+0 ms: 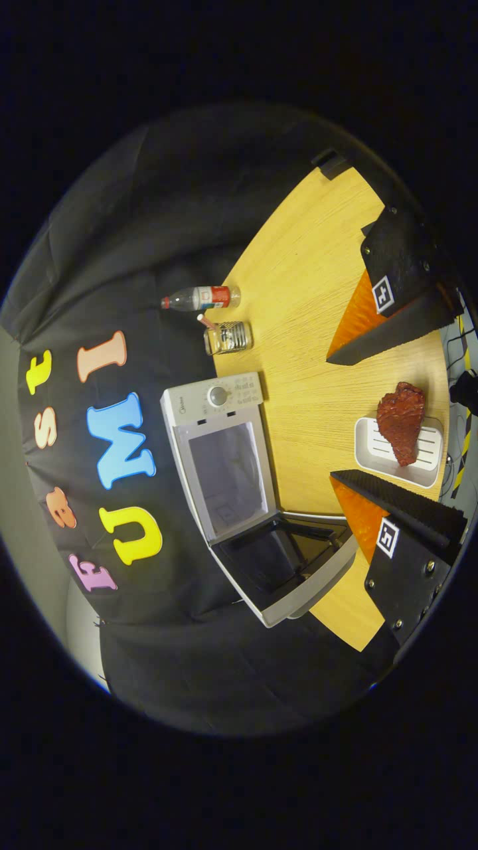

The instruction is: Open the microwave, put the food inside, and close the microwave door.

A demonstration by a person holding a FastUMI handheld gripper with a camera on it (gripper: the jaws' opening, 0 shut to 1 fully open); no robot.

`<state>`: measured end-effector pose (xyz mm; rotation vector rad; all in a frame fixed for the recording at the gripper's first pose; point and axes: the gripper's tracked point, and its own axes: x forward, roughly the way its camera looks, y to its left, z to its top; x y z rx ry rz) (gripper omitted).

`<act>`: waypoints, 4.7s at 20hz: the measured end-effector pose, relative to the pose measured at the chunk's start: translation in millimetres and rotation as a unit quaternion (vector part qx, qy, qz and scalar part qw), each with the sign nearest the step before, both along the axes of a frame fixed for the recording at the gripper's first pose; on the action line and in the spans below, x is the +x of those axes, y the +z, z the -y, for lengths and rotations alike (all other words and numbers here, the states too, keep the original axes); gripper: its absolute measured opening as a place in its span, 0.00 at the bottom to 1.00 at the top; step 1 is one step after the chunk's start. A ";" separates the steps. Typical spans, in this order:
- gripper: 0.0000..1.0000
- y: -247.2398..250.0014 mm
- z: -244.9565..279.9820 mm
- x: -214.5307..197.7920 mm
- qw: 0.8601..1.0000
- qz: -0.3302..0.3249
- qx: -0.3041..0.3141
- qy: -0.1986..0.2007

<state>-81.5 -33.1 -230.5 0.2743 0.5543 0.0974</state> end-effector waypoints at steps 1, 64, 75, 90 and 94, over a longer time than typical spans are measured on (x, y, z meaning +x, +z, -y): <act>0.96 -8.6 0.4 -4.1 1.000 -0.012 0.004 -0.002; 0.14 30.8 -134.9 297.9 0.981 0.065 0.182 0.010; 0.14 -12.5 -176.8 376.6 0.980 0.094 0.176 -0.007; 0.81 -71.3 -138.0 422.6 0.995 0.068 -0.053 -0.049; 0.99 -50.1 -124.7 417.0 0.990 0.093 -0.101 -0.044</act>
